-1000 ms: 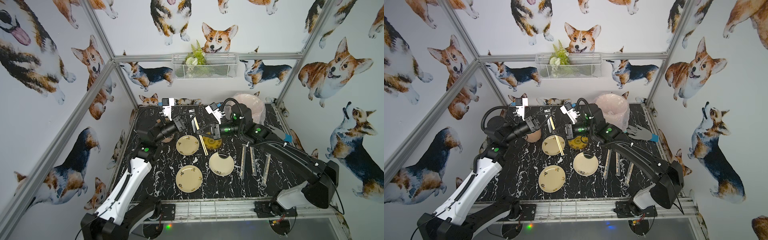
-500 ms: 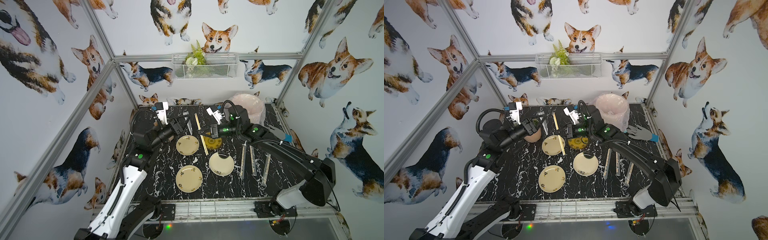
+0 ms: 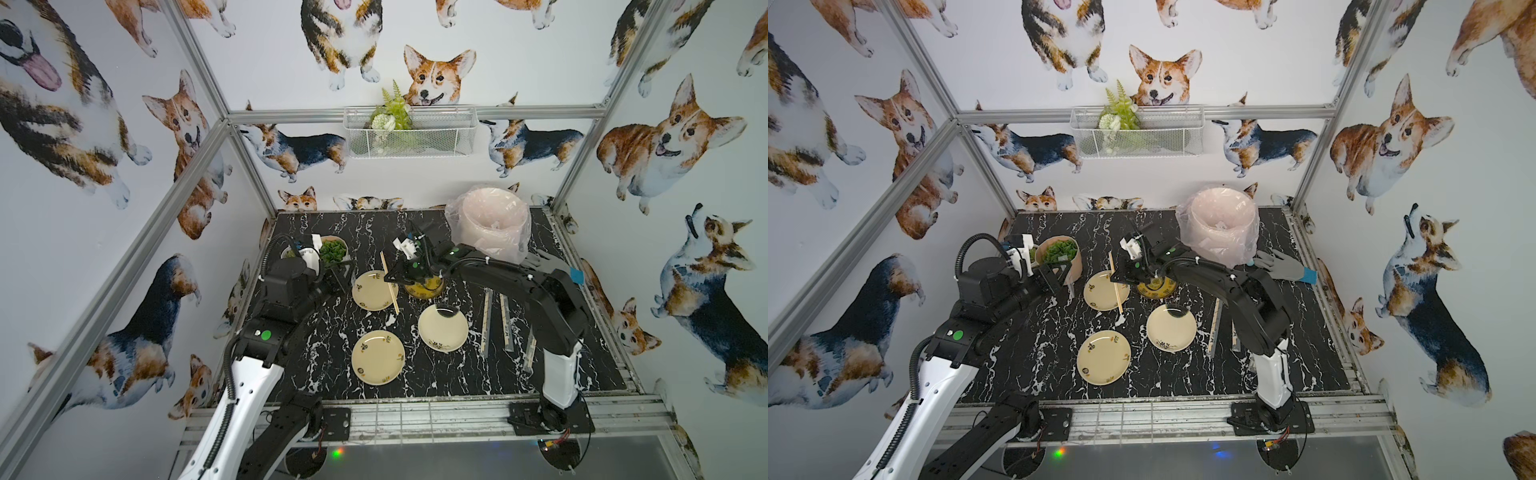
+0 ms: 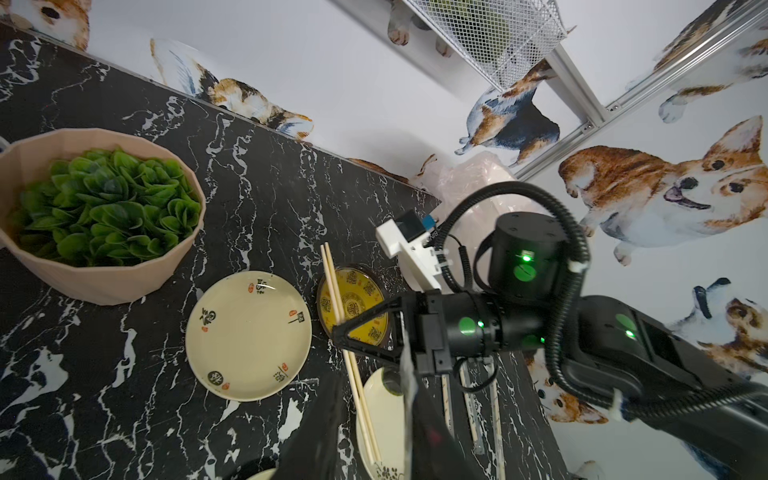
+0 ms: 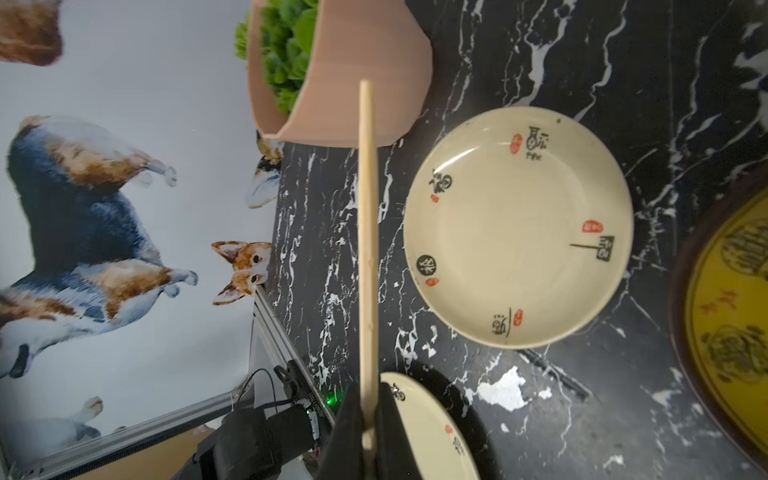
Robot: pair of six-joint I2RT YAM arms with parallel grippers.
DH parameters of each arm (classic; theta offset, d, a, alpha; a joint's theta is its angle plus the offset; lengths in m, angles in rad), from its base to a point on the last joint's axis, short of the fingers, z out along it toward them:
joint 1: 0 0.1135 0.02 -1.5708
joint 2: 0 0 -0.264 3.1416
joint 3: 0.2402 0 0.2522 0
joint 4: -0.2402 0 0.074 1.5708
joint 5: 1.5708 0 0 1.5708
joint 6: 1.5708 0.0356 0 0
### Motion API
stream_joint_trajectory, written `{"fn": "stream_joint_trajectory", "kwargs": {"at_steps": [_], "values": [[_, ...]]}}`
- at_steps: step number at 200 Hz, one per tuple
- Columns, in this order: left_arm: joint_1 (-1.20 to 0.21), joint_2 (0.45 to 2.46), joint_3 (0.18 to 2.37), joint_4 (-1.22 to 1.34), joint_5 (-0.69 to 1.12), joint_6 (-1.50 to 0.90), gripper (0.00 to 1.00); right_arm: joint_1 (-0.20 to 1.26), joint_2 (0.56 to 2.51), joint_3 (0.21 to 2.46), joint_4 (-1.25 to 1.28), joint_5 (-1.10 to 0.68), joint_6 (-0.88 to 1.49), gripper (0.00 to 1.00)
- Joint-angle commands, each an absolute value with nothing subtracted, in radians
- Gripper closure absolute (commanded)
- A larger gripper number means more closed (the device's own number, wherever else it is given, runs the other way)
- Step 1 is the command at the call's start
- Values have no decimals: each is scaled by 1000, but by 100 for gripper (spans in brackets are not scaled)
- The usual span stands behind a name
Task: Remove the packaging of disposable chopsticks
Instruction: Place the disposable chopsticks on the plate.
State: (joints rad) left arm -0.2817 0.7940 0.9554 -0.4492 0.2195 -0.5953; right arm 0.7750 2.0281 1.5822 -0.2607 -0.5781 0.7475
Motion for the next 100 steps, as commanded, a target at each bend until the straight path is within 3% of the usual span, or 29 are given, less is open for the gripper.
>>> {"fn": "stream_joint_trajectory", "kwargs": {"at_steps": [1, 49, 100], "values": [[-279, 789, 973, -483, 196, -561, 72, 785, 2137, 1662, -273, -582, 779, 100], [-277, 786, 969, -475, 209, -563, 72, 786, 2374, 1881, -366, -557, 778, 100], [-277, 769, 948, -471, 219, -566, 72, 786, 2426, 1894, -382, -546, 791, 100]]}}
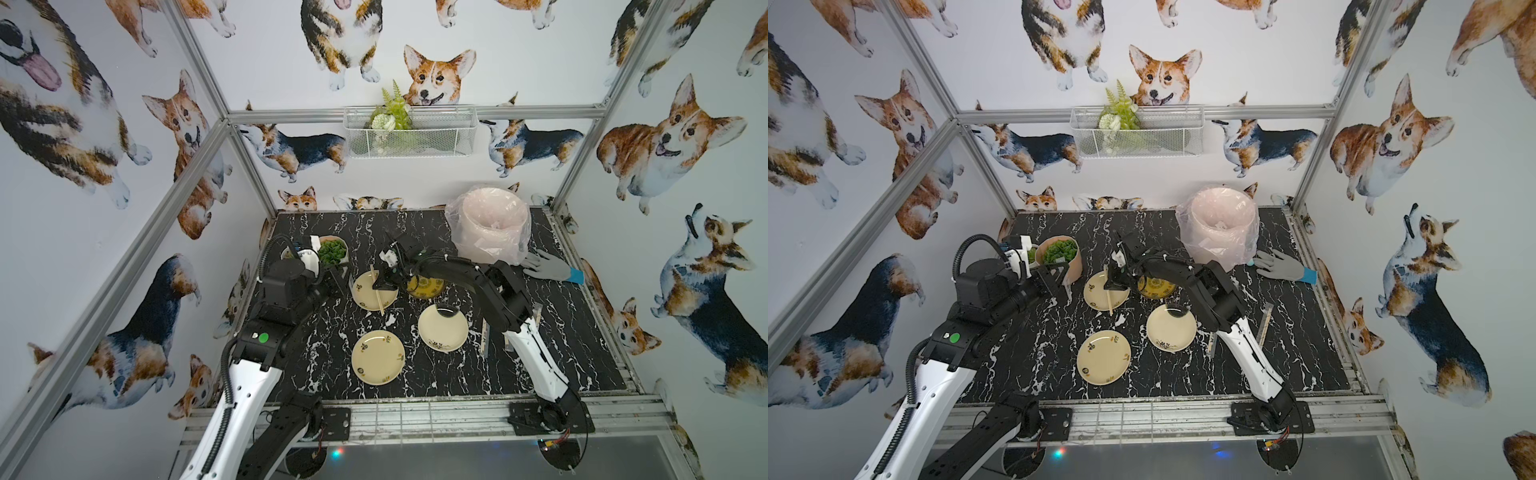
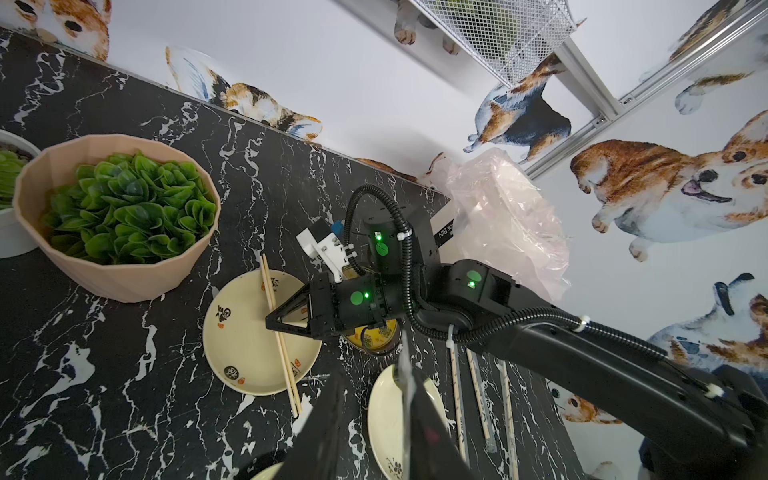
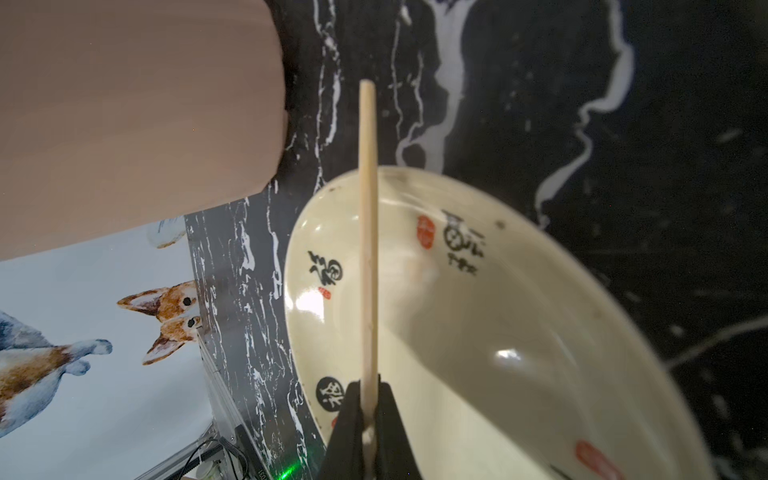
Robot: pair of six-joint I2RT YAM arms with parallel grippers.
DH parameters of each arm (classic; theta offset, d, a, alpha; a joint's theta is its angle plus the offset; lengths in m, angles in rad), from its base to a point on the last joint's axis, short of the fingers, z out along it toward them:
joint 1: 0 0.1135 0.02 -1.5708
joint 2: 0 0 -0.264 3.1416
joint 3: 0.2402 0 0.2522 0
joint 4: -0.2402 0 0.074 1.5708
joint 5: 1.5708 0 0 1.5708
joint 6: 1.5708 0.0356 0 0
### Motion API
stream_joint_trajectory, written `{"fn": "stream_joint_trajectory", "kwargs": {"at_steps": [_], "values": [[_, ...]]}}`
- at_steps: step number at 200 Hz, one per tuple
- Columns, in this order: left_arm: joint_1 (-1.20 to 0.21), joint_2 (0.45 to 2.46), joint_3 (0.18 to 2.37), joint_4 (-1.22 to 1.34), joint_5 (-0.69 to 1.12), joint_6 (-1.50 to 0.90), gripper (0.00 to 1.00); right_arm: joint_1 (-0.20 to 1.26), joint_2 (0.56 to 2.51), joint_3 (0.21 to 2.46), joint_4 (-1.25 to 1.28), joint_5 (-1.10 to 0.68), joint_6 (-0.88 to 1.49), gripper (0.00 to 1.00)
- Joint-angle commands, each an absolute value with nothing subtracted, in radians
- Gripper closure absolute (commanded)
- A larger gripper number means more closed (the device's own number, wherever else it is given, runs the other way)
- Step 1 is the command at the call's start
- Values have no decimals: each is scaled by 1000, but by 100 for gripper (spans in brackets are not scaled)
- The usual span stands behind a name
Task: Remove the packaging of disposable chopsticks
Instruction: Place the disposable chopsticks on the plate.
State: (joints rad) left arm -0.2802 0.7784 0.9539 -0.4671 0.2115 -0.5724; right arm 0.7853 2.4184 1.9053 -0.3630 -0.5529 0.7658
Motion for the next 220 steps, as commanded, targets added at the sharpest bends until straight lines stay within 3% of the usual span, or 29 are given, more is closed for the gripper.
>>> {"fn": "stream_joint_trajectory", "kwargs": {"at_steps": [1, 52, 117, 220], "values": [[-277, 770, 948, -472, 219, -567, 72, 786, 2426, 1893, -381, -546, 791, 100], [-276, 765, 941, -469, 225, -566, 72, 781, 2437, 1880, -387, -549, 793, 100], [-276, 764, 939, -465, 227, -572, 72, 781, 2411, 1906, -440, -498, 766, 77], [-276, 765, 937, -456, 237, -583, 72, 782, 2371, 1920, -448, -486, 773, 73]]}}
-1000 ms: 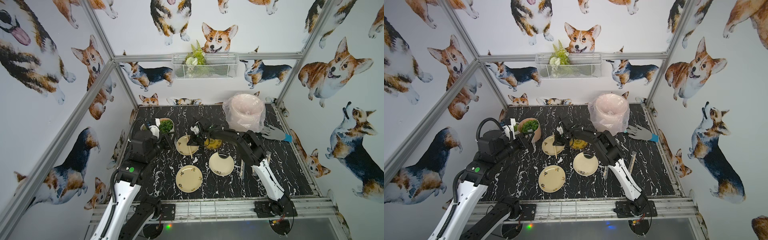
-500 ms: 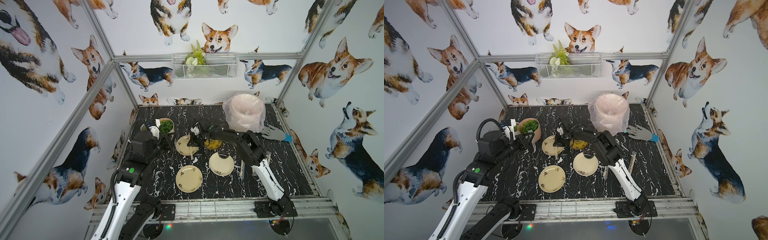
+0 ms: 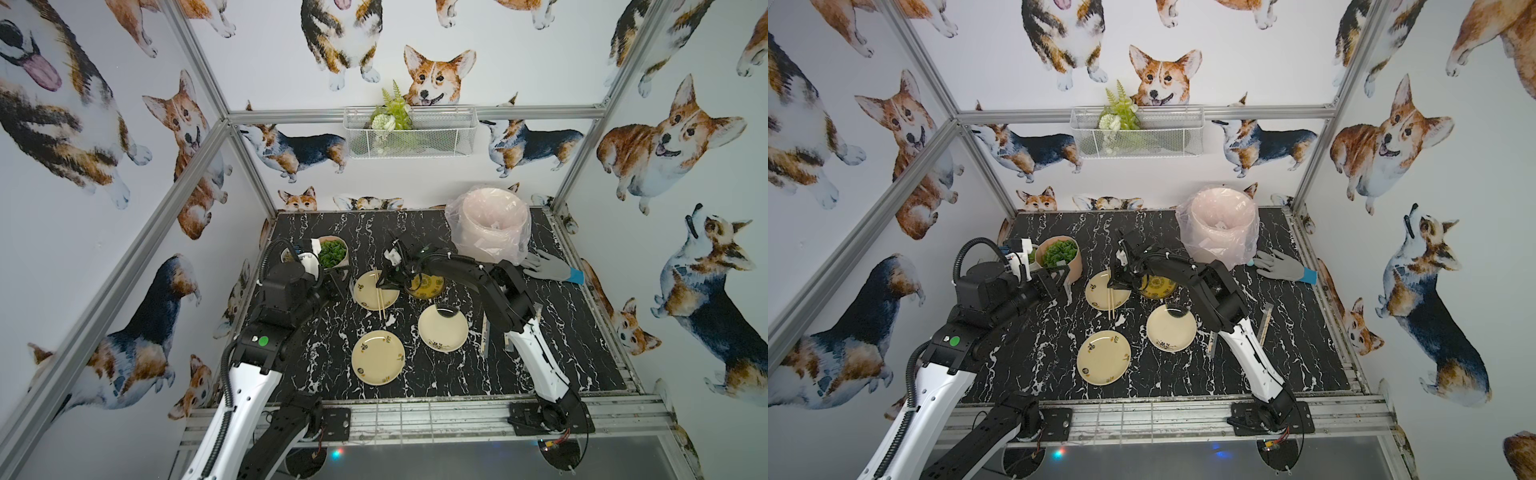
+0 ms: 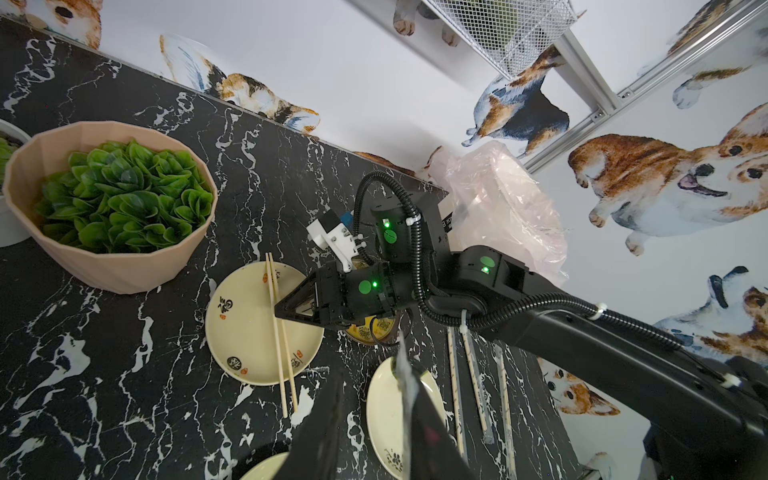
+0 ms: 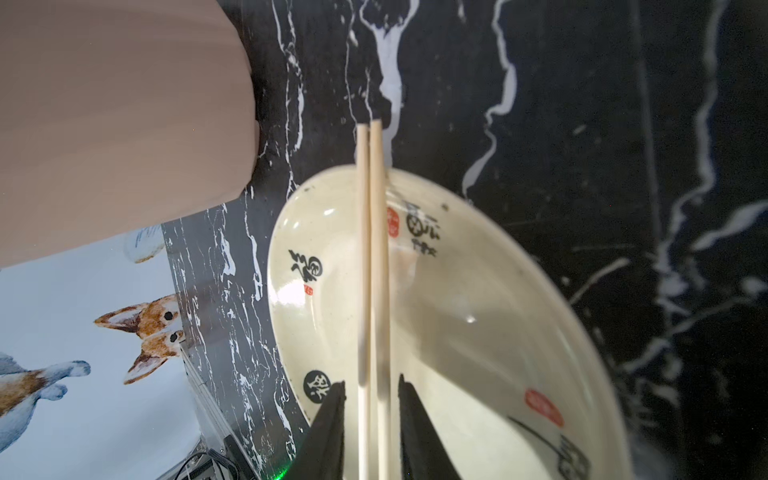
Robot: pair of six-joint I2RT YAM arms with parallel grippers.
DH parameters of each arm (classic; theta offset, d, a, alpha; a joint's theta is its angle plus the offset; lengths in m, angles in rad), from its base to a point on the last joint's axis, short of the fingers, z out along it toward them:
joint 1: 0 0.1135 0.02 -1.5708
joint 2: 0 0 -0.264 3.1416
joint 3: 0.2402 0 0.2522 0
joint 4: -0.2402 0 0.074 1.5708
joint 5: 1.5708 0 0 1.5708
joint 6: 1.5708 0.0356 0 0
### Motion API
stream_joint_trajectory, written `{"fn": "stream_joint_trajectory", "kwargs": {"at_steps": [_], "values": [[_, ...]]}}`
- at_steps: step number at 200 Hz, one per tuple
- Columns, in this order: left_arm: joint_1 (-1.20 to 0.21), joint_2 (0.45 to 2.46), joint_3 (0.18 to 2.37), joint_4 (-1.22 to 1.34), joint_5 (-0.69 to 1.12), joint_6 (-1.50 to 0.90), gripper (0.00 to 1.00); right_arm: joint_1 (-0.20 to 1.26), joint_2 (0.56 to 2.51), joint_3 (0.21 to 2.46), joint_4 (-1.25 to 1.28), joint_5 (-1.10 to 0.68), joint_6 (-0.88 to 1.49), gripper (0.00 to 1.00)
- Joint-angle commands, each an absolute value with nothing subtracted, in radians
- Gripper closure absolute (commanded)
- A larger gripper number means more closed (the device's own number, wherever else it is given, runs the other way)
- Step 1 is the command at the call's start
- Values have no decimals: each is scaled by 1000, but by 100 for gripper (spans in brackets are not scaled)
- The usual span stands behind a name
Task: Remove the packaging of disposable chopsticks
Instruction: Place the disposable chopsticks on the plate.
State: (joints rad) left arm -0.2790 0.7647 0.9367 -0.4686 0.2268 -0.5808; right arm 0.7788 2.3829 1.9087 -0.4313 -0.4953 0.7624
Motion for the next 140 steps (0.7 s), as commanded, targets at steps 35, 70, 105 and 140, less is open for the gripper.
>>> {"fn": "stream_joint_trajectory", "kwargs": {"at_steps": [35, 70, 105, 140], "values": [[-275, 764, 940, -459, 238, -583, 72, 781, 2355, 1919, -458, -475, 769, 71], [-275, 766, 943, -454, 245, -592, 72, 781, 2311, 1921, -474, -447, 758, 67], [-275, 772, 954, -448, 248, -600, 72, 782, 2244, 1918, -507, -417, 737, 62], [-275, 792, 962, -422, 268, -629, 72, 787, 2068, 1807, -467, -407, 700, 63]]}}
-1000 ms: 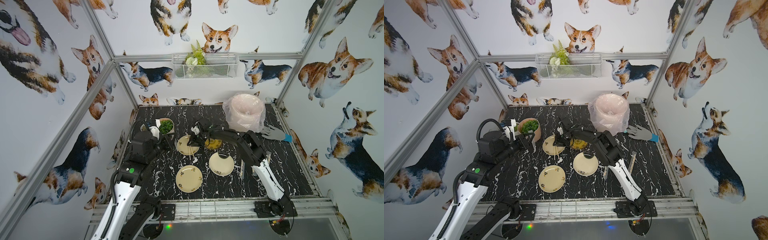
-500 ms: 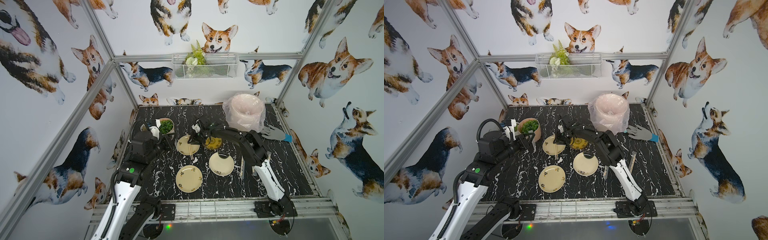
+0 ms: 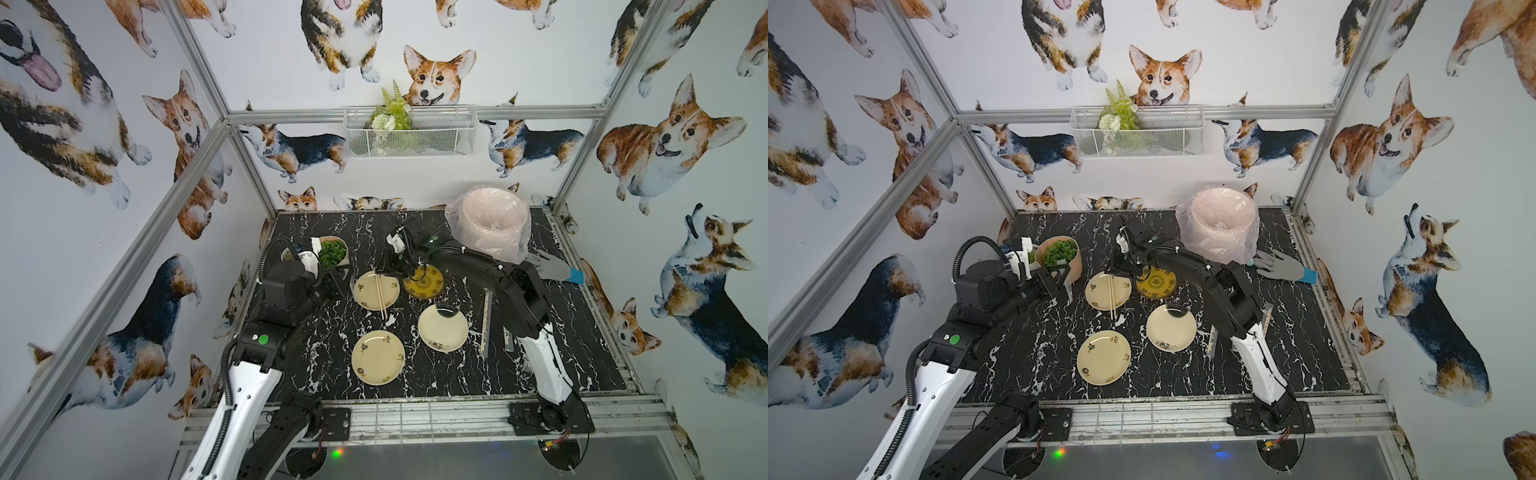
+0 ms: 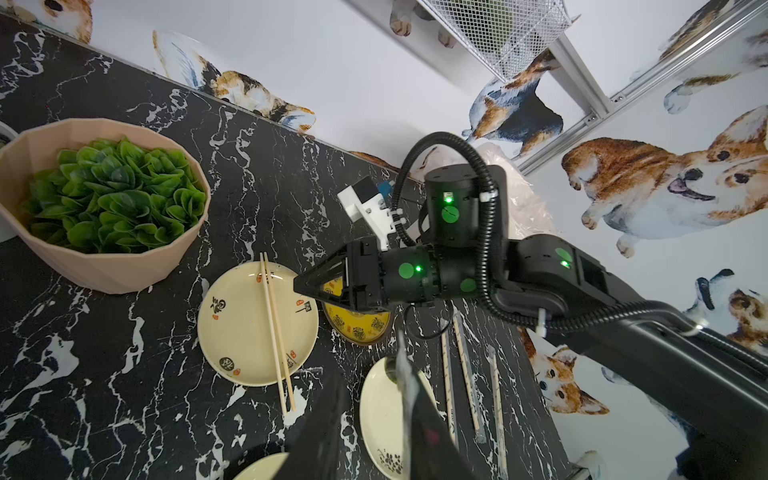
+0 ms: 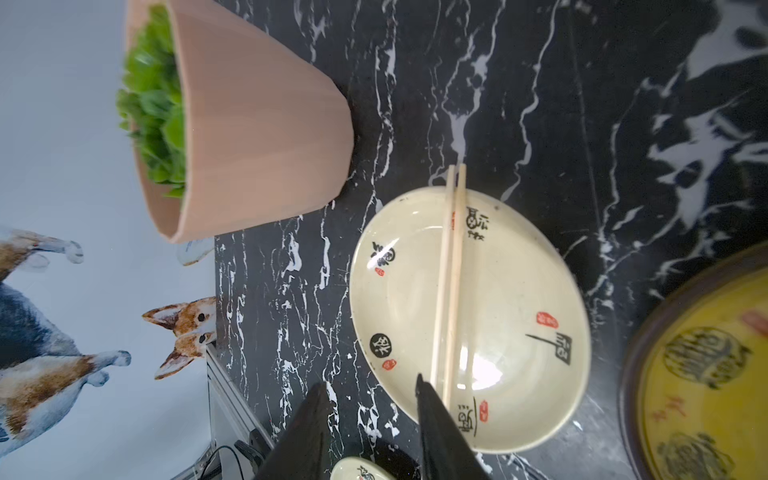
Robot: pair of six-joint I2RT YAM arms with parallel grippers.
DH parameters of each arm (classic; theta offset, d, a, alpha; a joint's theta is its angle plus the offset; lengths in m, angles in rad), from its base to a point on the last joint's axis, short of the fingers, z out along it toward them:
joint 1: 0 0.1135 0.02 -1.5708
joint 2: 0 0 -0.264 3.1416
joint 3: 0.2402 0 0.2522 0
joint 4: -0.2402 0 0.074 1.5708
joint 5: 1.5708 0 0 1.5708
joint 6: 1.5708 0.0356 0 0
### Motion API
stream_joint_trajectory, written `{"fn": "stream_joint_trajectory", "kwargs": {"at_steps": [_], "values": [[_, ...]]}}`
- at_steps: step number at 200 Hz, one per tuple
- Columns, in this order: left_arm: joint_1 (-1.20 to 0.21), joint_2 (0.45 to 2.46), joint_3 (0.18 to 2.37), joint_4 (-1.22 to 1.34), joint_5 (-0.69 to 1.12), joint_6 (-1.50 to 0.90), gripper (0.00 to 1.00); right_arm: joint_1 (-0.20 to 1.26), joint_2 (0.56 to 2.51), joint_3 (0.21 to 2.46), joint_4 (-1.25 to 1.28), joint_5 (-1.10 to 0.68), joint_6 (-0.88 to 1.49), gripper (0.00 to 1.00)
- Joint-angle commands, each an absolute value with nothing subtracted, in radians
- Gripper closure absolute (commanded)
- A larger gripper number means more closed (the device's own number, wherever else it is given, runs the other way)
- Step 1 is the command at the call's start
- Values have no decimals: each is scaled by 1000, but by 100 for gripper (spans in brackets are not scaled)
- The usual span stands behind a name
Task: Remove the packaging of disposable chopsticks
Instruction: Place the disposable chopsticks on the plate, then place the packet bag in the trash bin.
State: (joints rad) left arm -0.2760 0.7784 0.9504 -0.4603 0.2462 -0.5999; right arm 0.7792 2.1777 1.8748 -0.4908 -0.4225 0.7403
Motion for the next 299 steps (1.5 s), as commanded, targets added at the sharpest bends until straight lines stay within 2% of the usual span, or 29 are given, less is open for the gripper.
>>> {"fn": "stream_joint_trajectory", "kwargs": {"at_steps": [1, 18, 51, 75, 106, 144, 181, 208, 258, 299], "values": [[-275, 793, 962, -421, 268, -631, 72, 787, 2062, 1801, -463, -408, 700, 63], [-275, 810, 960, -396, 283, -655, 72, 794, 1935, 1668, -325, -458, 693, 63], [-274, 843, 945, -320, 317, -700, 72, 798, 1748, 1363, 195, -690, 817, 60], [-273, 859, 931, -265, 338, -724, 72, 819, 1742, 1325, 354, -777, 922, 60], [-274, 873, 923, -239, 350, -741, 72, 834, 1754, 1317, 470, -774, 996, 60], [-273, 871, 925, -242, 345, -738, 72, 846, 1807, 1362, 536, -806, 1068, 60], [-273, 868, 927, -247, 335, -732, 72, 851, 1821, 1353, 623, -832, 1127, 65], [-273, 868, 927, -254, 321, -720, 72, 856, 1807, 1339, 643, -848, 1140, 64], [-273, 854, 947, -279, 297, -688, 72, 854, 1734, 1300, 357, -759, 1002, 60], [-274, 849, 941, -281, 300, -679, 72, 860, 1720, 1284, 406, -770, 1035, 61]]}}
